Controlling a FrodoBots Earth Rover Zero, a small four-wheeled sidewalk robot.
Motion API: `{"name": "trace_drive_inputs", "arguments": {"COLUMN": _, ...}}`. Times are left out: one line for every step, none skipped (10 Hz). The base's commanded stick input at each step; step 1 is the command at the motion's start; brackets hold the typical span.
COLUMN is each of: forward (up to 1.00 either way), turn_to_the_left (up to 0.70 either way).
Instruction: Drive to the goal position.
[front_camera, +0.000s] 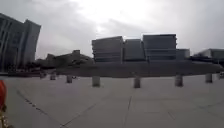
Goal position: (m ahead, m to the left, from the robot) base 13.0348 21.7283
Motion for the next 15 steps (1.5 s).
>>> {"name": "trace_drive_inputs", "arguments": {"forward": 0.70, "turn_to_the_left": 0.00}}
{"name": "trace_drive_inputs", "arguments": {"forward": 0.70, "turn_to_the_left": 0.00}}
{"name": "trace_drive_inputs", "arguments": {"forward": 0.70, "turn_to_the_left": 0.00}}
{"name": "trace_drive_inputs", "arguments": {"forward": 0.70, "turn_to_the_left": 0.00}}
{"name": "trace_drive_inputs", "arguments": {"forward": 0.70, "turn_to_the_left": 0.00}}
{"name": "trace_drive_inputs", "arguments": {"forward": 0.70, "turn_to_the_left": 0.00}}
{"name": "trace_drive_inputs", "arguments": {"forward": 0.70, "turn_to_the_left": 0.00}}
{"name": "trace_drive_inputs", "arguments": {"forward": 0.70, "turn_to_the_left": 0.00}}
{"name": "trace_drive_inputs", "arguments": {"forward": 0.70, "turn_to_the_left": 0.00}}
{"name": "trace_drive_inputs", "arguments": {"forward": 0.70, "turn_to_the_left": 0.00}}
{"name": "trace_drive_inputs", "arguments": {"forward": 0.70, "turn_to_the_left": 0.00}}
{"name": "trace_drive_inputs", "arguments": {"forward": 0.70, "turn_to_the_left": 0.00}}
{"name": "trace_drive_inputs", "arguments": {"forward": 0.70, "turn_to_the_left": 0.00}}
{"name": "trace_drive_inputs", "arguments": {"forward": 0.70, "turn_to_the_left": 0.00}}
{"name": "trace_drive_inputs", "arguments": {"forward": 0.70, "turn_to_the_left": 0.00}}
